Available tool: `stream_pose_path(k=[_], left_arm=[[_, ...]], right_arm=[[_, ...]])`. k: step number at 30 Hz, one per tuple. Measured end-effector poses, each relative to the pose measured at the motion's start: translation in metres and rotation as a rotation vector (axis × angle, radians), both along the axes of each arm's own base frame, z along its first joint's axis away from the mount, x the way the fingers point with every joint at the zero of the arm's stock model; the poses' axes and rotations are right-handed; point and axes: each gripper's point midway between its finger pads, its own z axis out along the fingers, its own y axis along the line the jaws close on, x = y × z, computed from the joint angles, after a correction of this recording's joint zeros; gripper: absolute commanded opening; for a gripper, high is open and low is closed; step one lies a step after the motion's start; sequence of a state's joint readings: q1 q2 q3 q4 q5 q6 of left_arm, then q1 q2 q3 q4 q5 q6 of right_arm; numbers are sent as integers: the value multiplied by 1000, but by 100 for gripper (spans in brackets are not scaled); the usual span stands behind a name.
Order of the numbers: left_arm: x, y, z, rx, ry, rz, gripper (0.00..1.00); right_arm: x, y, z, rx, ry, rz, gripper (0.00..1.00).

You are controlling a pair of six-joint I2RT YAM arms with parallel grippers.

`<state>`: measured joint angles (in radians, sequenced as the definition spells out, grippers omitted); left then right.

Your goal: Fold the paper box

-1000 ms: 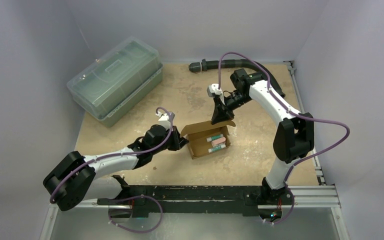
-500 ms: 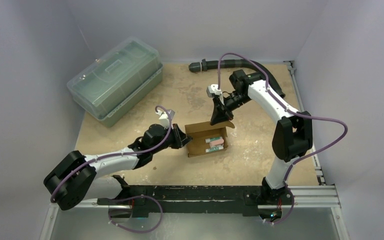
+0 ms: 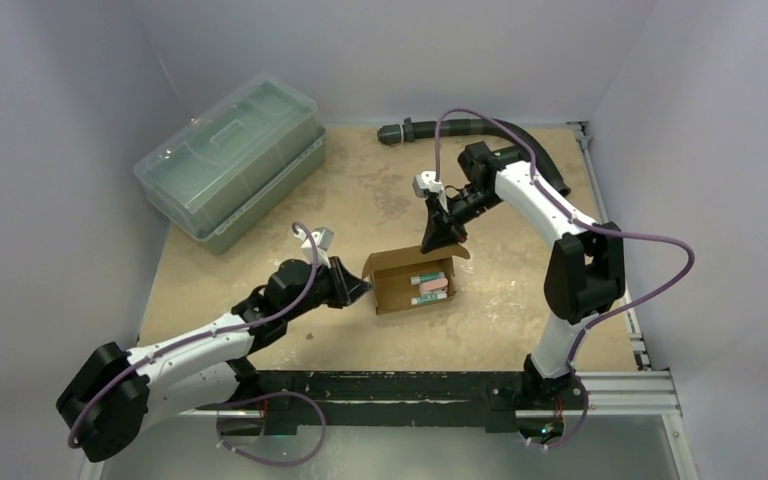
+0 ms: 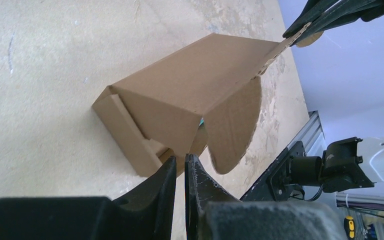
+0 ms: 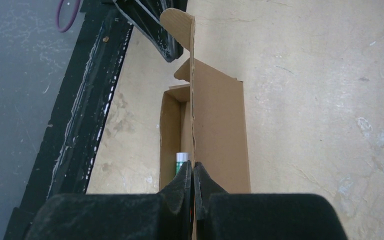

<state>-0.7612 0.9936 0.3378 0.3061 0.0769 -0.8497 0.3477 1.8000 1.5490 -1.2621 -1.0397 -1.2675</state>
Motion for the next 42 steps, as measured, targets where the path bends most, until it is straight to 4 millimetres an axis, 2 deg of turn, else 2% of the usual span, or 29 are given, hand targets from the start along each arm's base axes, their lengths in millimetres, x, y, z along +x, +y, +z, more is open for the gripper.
stream_pose_path(k=[11,19,23,27,31,33,38,42], left_arm=[[-12,21,0,42,14,38,12],[-13,42,4,99,0,101,25],[-9,45,12,105,-23,119,28],[-5,43,16,117,-33,118,28],[0,36,12,130,-30,105,29],[3,31,9,139,-25,88,30],[8,11,0,162,-4,14,31],[15,-4,4,162,-18,-35,31]], right_arm=[[-20,-6,-18,-22,50,17,2],[-33,-9,-22,-31,14,37,3],[-40,-9,-32,-43,8,49,8],[-51,-12,-44,-72,4,58,19],[-61,-15,-53,-99,-6,62,35],[-62,-16,-56,-109,-13,63,40],[-61,-15,-58,-110,-28,64,42],[-65,-16,-65,-122,-23,70,42]])
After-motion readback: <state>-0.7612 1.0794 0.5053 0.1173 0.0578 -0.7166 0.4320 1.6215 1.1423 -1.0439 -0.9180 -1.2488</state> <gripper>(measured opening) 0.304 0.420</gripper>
